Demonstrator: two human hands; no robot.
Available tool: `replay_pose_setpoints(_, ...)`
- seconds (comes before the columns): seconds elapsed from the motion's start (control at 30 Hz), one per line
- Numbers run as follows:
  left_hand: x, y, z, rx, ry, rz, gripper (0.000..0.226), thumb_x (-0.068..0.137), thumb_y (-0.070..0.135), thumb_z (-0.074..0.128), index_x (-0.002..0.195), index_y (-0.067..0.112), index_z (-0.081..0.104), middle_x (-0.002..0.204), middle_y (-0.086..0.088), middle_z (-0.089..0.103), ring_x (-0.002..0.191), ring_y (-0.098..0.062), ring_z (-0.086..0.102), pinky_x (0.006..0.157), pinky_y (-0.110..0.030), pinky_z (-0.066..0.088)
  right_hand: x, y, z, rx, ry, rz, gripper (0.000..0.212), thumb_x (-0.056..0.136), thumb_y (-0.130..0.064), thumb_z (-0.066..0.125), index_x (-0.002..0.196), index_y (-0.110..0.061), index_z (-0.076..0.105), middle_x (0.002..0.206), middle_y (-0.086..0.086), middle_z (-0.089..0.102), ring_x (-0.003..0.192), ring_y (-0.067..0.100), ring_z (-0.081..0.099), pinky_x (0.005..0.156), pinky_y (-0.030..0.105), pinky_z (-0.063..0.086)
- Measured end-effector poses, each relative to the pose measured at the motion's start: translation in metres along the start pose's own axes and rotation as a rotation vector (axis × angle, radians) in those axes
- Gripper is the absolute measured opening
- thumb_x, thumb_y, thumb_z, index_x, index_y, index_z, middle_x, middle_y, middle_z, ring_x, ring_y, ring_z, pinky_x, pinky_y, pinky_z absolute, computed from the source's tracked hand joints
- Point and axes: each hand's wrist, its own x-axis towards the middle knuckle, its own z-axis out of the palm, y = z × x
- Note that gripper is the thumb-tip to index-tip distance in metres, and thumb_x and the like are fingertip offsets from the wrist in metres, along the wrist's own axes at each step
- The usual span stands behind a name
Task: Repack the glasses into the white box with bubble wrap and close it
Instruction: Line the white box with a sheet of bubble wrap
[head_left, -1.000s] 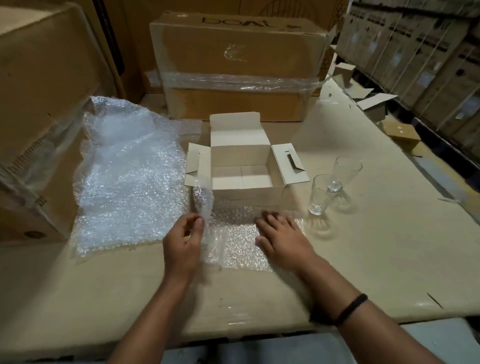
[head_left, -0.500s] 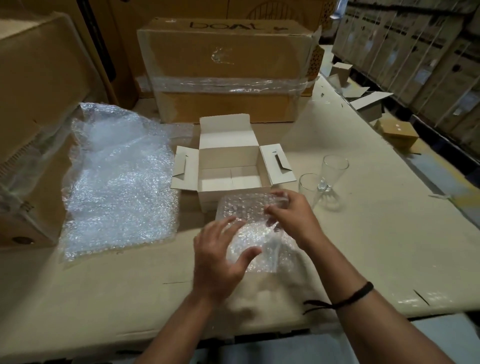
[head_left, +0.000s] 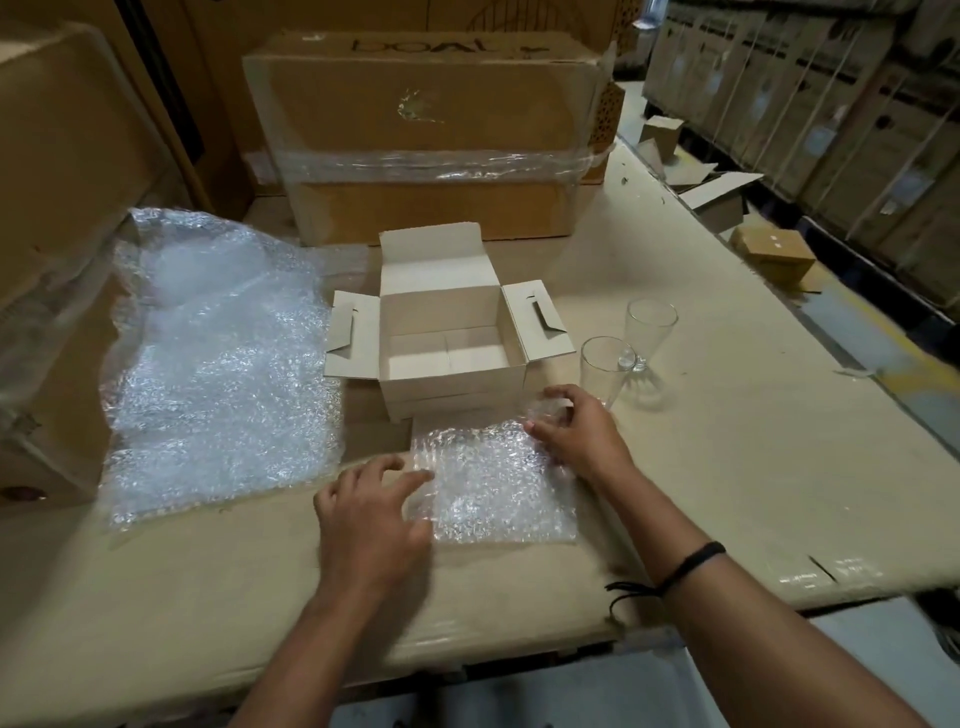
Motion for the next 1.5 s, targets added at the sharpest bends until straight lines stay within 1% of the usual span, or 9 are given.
replay_pose_setpoints(0.17, 0.0, -0.02, -0.011, 0.163, -0.341, 0.009, 0.1, 0.057, 0.09, 0.012, 0.142, 0.045, 0.037, 0.154, 0.008, 0.026, 0.142, -0.019, 0.015, 0.111, -0.048, 0.01, -0.008, 0.005, 0.004, -0.176, 0.075, -0.225, 0.061, 0.075, -0.022, 0.082, 0.13, -0.019, 0.054, 0.118, -0.001, 0.061, 0.103, 0.013, 0.058, 0.091, 0.025, 0.047)
replay_pose_setpoints(0.3, -0.002, -0.021, -0.014, -0.035, -0.138, -0.133, 0.098, 0.062, 0.095, 0.01, 0.134, 0.041, 0.05, 0.143, 0.007, 0.044, 0.134, -0.018, 0.031, 0.107, -0.046, 0.016, -0.019, 0.009, 0.009, -0.6, 0.115, -0.546, 0.037, 0.078, -0.031, 0.077, 0.114, -0.026, 0.068, 0.125, -0.001, 0.06, 0.114, 0.022, 0.051, 0.096, 0.031, 0.036)
replay_pose_setpoints(0.5, 0.003, -0.001, -0.005, 0.185, -0.176, -0.212, 0.064, 0.079, 0.079, 0.041, 0.123, 0.036, 0.058, 0.14, 0.005, 0.044, 0.126, -0.021, 0.032, 0.099, -0.041, 0.023, -0.021, 0.006, 0.014, -0.816, -0.077, -0.426, 0.021, 0.086, -0.043, 0.064, 0.1, -0.03, 0.072, 0.123, -0.009, 0.062, 0.109, 0.019, 0.054, 0.088, 0.032, 0.038)
replay_pose_setpoints(0.63, 0.023, 0.001, -0.003, 0.106, -0.106, -0.289, 0.064, 0.081, 0.077, 0.04, 0.124, 0.033, 0.058, 0.133, 0.001, 0.049, 0.122, -0.024, 0.036, 0.095, -0.041, 0.025, -0.02, -0.001, 0.012, -0.621, 0.099, -0.113, 0.041, 0.089, -0.045, 0.062, 0.123, -0.022, 0.061, 0.126, 0.003, 0.056, 0.11, 0.025, 0.057, 0.09, 0.037, 0.048)
replay_pose_setpoints(0.77, 0.042, -0.001, 0.0, 0.098, -0.205, -0.239, 0.043, 0.087, 0.059, 0.051, 0.118, 0.031, 0.058, 0.127, 0.0, 0.049, 0.117, -0.023, 0.036, 0.094, -0.039, 0.027, -0.024, -0.008, 0.017, -0.799, 0.02, 0.068, 0.052, 0.085, -0.051, 0.064, 0.122, -0.017, 0.052, 0.119, 0.009, 0.055, 0.109, 0.029, 0.056, 0.083, 0.038, 0.047)
replay_pose_setpoints(0.9, 0.04, -0.006, -0.002, -0.186, -0.137, -0.167, 0.014, 0.087, 0.04, 0.063, 0.093, 0.028, 0.059, 0.102, 0.009, 0.059, 0.102, -0.015, 0.049, 0.092, -0.036, 0.038, -0.025, -0.015, 0.023, -0.673, 0.006, 0.092, 0.026, 0.084, -0.037, 0.07, 0.094, -0.017, 0.056, 0.088, 0.0, 0.059, 0.079, 0.02, 0.057, 0.064, 0.029, 0.043)
replay_pose_setpoints(1.0, 0.037, -0.01, -0.011, -0.5, -0.124, -0.17, 0.018, 0.087, 0.023, 0.069, 0.09, 0.025, 0.051, 0.082, 0.008, 0.061, 0.079, -0.013, 0.062, 0.074, -0.032, 0.055, -0.026, -0.018, 0.024, -0.552, 0.018, 0.026, 0.026, 0.083, -0.025, 0.071, 0.071, -0.021, 0.048, 0.071, -0.004, 0.056, 0.072, 0.02, 0.054, 0.055, 0.029, 0.035)
replay_pose_setpoints(1.27, 0.052, -0.039, -0.029, -0.85, 0.022, -0.04, 0.033, 0.082, 0.008, 0.074, 0.086, 0.036, 0.057, 0.073, 0.013, 0.066, 0.065, -0.003, 0.064, 0.064, -0.032, 0.058, -0.03, -0.022, 0.031, 0.682, 0.034, 0.137, 0.039, 0.075, 0.004, 0.073, 0.082, -0.016, 0.04, 0.084, 0.013, 0.062, 0.073, 0.022, 0.067, 0.062, 0.032, 0.052)
replay_pose_setpoints(1.5, 0.098, -0.042, -0.053, -0.955, 0.134, -0.07, 0.028, 0.077, 0.003, 0.077, 0.073, 0.024, 0.059, 0.068, 0.006, 0.066, 0.066, -0.011, 0.065, 0.063, -0.033, 0.055, -0.018, -0.067, 0.029, 0.753, 0.138, 0.003, 0.031, 0.081, 0.014, 0.064, 0.078, -0.012, 0.047, 0.077, 0.008, 0.061, 0.082, 0.017, 0.067, 0.068, 0.019, 0.054)
